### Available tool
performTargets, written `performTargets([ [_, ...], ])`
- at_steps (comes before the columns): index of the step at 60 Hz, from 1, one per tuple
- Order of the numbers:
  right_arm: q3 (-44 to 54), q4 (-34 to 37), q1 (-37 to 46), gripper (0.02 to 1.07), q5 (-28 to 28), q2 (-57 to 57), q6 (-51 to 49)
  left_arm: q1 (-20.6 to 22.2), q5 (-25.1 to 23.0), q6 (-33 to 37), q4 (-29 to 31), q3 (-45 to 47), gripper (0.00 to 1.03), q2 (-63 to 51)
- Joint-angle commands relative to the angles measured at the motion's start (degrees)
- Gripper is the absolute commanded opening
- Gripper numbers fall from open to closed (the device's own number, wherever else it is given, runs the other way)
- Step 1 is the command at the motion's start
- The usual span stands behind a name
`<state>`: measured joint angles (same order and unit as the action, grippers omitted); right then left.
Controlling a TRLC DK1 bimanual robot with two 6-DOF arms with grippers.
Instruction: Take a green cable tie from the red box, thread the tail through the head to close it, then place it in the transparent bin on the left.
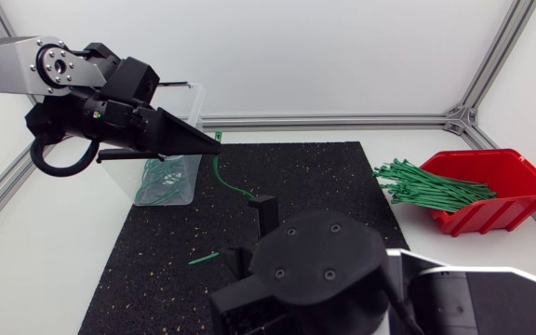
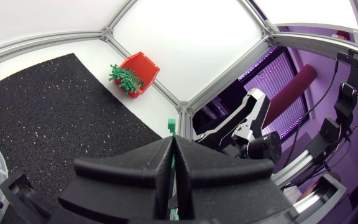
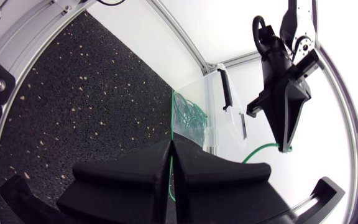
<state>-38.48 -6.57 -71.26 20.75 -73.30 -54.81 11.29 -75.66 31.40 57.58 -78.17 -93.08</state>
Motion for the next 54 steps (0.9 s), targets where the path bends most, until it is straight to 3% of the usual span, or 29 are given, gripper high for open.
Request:
performTargets([
  [1, -2.4, 4.7, -0.2, 0.07, -1.2, 1.0, 9.0, -0.2, -1.4, 1.1, -0.8, 2.8, 0.03, 1.4],
  [9, -3.1, 8.6, -0.3, 0.07, -2.0, 2.0, 13.3, 0.1, -2.5, 1.1, -2.7, 4.7, 0.03, 1.5],
  [31, -2.7, 10.0, 0.2, 0.07, -3.3, 1.6, 26.1, 0.6, -3.4, 1.0, -4.0, 5.5, 0.03, 0.9],
  [41, -7.0, 17.7, 2.0, 0.07, -7.0, 2.3, 35.4, 1.3, -3.7, 1.0, -5.5, 6.6, 0.03, 1.1],
  [47, -10.0, 22.2, 4.0, 0.07, -12.6, 3.8, 41.7, 2.0, -4.0, 1.0, -6.4, 7.3, 0.03, 1.4],
  [54, -11.4, 24.4, 4.2, 0.07, -13.6, 4.9, 44.8, 2.1, -4.6, 1.0, -7.0, 8.0, 0.03, 2.0],
])
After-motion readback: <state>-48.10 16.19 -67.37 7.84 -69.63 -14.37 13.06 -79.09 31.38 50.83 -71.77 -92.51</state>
